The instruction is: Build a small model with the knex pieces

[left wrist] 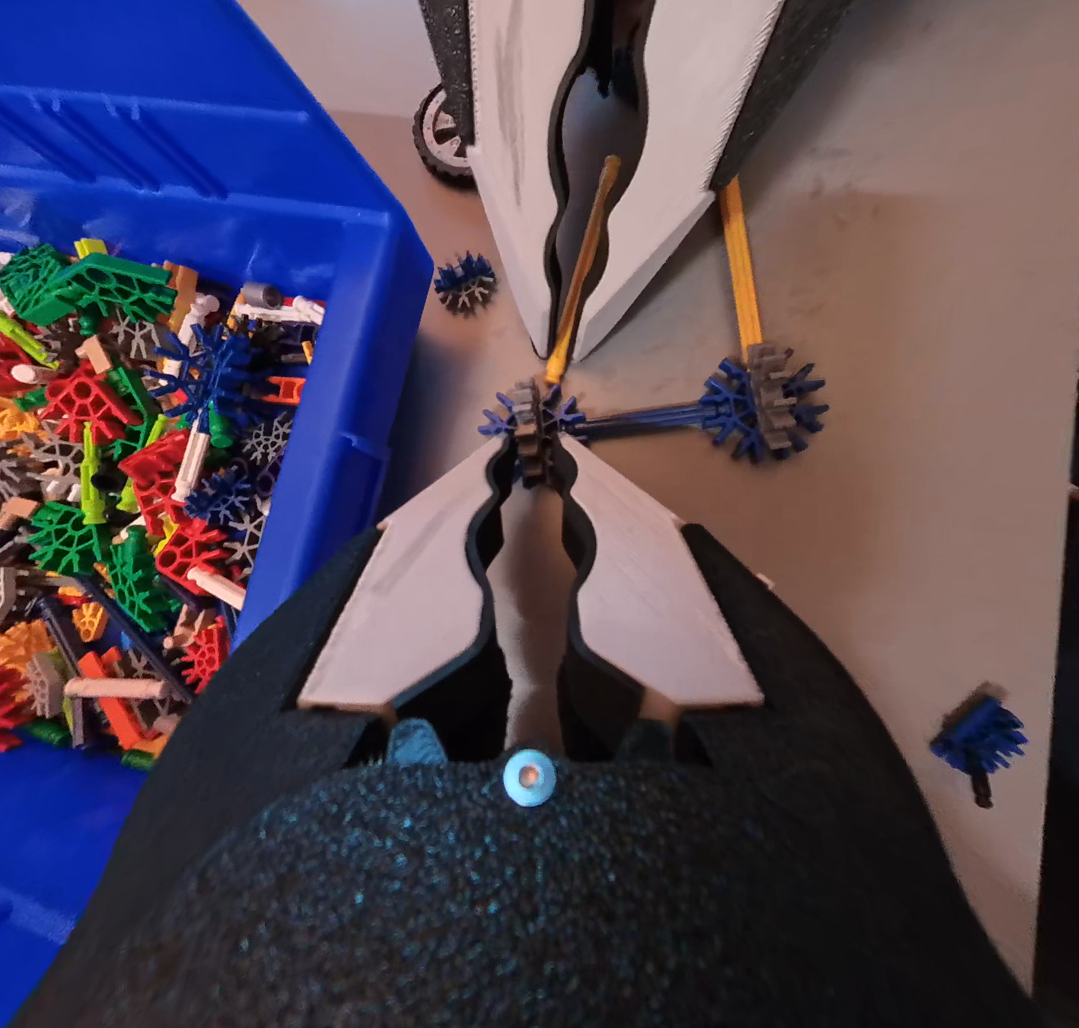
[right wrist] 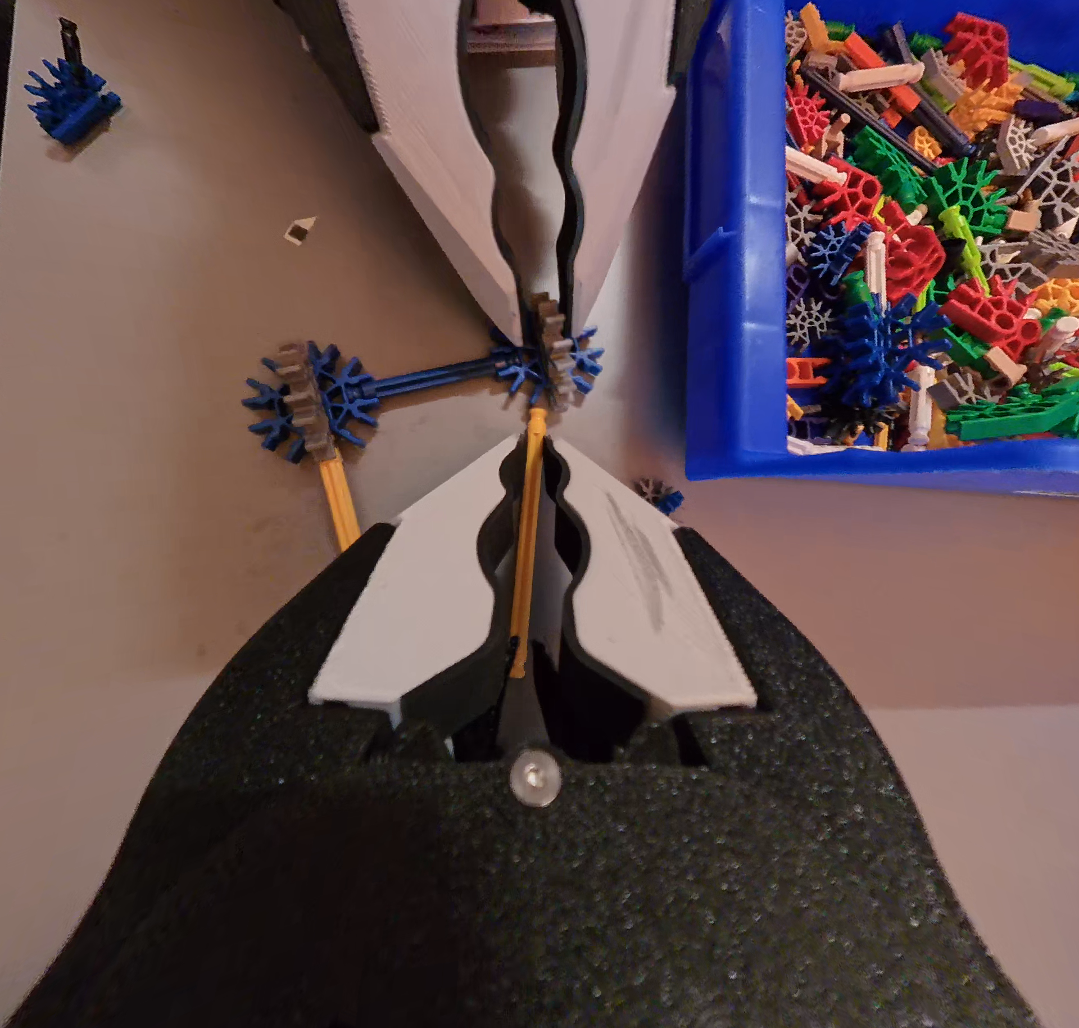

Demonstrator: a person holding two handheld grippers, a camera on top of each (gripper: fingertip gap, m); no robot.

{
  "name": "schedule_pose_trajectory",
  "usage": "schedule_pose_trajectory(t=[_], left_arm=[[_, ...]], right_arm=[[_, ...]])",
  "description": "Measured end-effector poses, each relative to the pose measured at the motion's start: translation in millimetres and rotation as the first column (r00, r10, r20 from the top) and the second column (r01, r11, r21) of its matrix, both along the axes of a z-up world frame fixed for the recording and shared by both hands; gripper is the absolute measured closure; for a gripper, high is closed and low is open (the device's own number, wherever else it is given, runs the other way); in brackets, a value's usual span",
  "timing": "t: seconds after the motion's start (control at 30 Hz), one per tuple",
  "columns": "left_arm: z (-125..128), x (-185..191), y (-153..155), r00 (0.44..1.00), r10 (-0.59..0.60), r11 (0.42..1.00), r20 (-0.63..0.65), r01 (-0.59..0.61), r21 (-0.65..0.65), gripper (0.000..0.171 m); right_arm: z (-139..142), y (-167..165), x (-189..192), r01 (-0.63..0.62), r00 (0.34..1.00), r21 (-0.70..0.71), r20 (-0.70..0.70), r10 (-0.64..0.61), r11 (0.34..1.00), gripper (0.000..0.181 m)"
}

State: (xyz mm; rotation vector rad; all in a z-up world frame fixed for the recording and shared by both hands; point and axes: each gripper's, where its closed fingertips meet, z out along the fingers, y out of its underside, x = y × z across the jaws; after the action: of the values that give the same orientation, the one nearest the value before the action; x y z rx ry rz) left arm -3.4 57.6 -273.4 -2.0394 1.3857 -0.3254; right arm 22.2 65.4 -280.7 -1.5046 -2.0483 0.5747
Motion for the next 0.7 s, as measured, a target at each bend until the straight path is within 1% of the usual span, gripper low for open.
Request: schedule_pose_trajectory(t=[0.23, 0.4, 0.5, 0.53, 0.7], left_arm=[[-0.3, 0.1, 2.2, 0.999, -0.046, 0.999, 0.008, 0.046, -0.021, 0.162], [0.1, -0.6, 4.0, 0.999, -0.050, 0.998, 0.006, 0.050, -0.023, 0.159], [1.5, 4.6, 2.2, 0.997, -0.067, 0.997, 0.042, 0.069, -0.042, 0.157], [-0.2, 4.6, 2.9, 0.997, -0.070, 0.997, 0.032, 0.071, -0.042, 0.157], [-0.8, 7.9, 4.2, 0.995, -0.091, 0.994, 0.036, 0.092, -0.051, 0.160]], right_arm=[[0.2, -0.5, -0.3, -0.009, 1.000, -0.004, -0.005, 0.009, 1.000, 0.178], [0.2, 2.0, -0.1, -0.008, 1.000, 0.006, -0.004, 0.008, 1.000, 0.178], [0.4, 4.5, -2.6, -0.003, 1.000, 0.022, -0.012, 0.003, 1.000, 0.178], [0.4, 5.1, -2.8, -0.003, 1.000, 0.026, -0.014, 0.003, 1.000, 0.178], [0.8, 2.9, -4.7, -0.016, 1.000, 0.036, -0.019, 0.017, 0.999, 0.178]])
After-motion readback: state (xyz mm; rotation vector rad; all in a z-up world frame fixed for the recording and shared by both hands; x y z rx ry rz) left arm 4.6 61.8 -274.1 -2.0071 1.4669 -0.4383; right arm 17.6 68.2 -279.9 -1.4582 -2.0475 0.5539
